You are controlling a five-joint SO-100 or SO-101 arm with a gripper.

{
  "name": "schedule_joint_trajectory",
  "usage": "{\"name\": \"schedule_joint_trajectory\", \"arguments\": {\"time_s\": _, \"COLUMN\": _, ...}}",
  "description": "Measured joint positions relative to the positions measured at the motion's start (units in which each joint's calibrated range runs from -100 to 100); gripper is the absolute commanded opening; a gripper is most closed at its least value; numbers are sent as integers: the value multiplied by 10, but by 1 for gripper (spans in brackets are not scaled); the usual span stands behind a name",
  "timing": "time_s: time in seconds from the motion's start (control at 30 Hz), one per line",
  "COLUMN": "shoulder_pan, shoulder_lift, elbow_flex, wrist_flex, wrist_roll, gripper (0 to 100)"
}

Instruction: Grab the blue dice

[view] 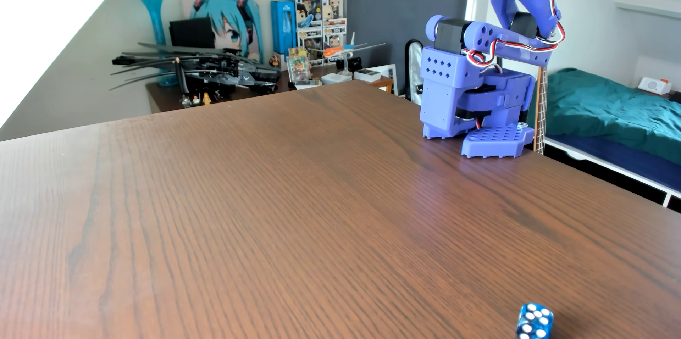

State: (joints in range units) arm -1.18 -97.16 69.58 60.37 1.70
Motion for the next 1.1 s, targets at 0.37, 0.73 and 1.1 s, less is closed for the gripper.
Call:
{"name": "schedule_joint_trajectory", "arguments": {"time_s": 0.37, "shoulder_pan": -37, "shoulder_lift": 0, "elbow_flex": 159, "wrist_flex": 0, "wrist_roll": 0, "gripper": 1}}
{"name": "schedule_joint_trajectory", "arguments": {"time_s": 0.73, "shoulder_pan": -36, "shoulder_lift": 1, "elbow_flex": 266, "wrist_flex": 0, "wrist_roll": 0, "gripper": 2}}
{"name": "schedule_joint_trajectory", "arguments": {"time_s": 1.1, "shoulder_pan": 2, "shoulder_lift": 1, "elbow_flex": 266, "wrist_flex": 10, "wrist_roll": 0, "gripper": 2}}
